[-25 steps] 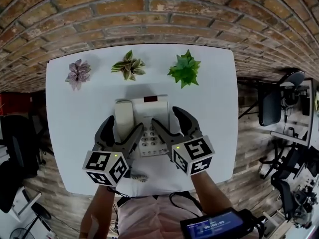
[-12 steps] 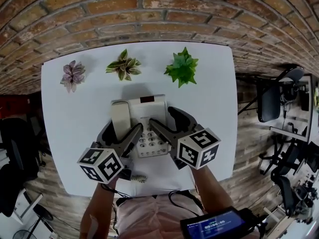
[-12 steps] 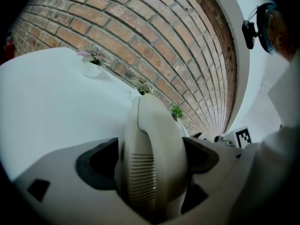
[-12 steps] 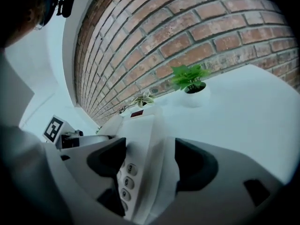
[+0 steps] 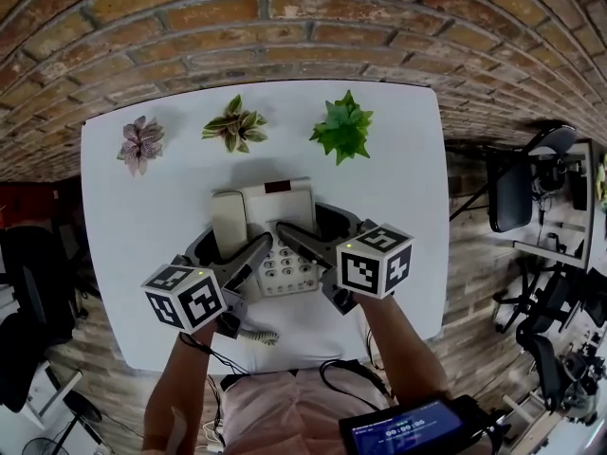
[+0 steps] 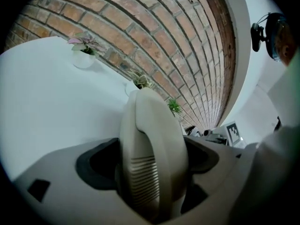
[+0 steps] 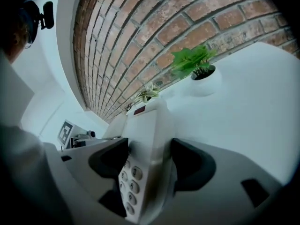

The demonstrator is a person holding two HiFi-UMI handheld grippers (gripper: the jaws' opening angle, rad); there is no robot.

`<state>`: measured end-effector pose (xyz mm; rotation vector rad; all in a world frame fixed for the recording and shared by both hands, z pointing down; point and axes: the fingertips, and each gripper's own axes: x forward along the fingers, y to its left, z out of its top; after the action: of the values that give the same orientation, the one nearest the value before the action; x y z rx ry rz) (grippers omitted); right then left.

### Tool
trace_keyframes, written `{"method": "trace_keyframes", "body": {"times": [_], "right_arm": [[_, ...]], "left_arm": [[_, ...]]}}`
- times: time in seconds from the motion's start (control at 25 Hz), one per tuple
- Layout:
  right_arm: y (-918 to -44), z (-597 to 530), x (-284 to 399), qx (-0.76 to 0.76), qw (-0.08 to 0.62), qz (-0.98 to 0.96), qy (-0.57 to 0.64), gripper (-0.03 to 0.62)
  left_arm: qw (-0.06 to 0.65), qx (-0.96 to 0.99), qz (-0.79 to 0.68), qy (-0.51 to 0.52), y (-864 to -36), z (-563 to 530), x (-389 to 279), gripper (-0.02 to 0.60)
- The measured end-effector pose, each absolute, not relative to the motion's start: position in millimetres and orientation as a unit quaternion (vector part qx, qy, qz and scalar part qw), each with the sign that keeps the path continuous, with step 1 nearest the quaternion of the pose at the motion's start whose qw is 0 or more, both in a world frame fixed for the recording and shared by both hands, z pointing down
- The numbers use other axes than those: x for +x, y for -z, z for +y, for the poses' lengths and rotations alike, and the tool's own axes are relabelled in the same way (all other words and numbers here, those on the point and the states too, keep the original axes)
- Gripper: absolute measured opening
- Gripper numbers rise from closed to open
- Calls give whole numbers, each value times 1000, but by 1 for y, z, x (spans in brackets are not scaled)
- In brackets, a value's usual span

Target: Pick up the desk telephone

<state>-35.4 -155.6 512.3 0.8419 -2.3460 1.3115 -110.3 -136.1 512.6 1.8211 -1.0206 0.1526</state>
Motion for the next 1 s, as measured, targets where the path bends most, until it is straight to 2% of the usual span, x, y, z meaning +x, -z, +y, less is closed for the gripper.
{"method": "trace_keyframes", "body": {"times": [0.2, 0.6, 0.68, 1.0], "right_arm": [[-509, -154, -35, 297, 155, -833, -441, 305], [-485, -144, -36, 288, 133, -872, -374, 310], [-483, -141, -37, 282, 133, -877, -365, 329], [-482, -141, -39, 279, 134, -877, -367, 341]], "left_arm": [[478, 764, -430, -53, -508, -135, -111, 426], [370, 796, -478, -25, -482, -124, -116, 402], [355, 798, -487, -23, -479, -122, -117, 394], [332, 797, -504, -22, -475, -120, -118, 383]]}}
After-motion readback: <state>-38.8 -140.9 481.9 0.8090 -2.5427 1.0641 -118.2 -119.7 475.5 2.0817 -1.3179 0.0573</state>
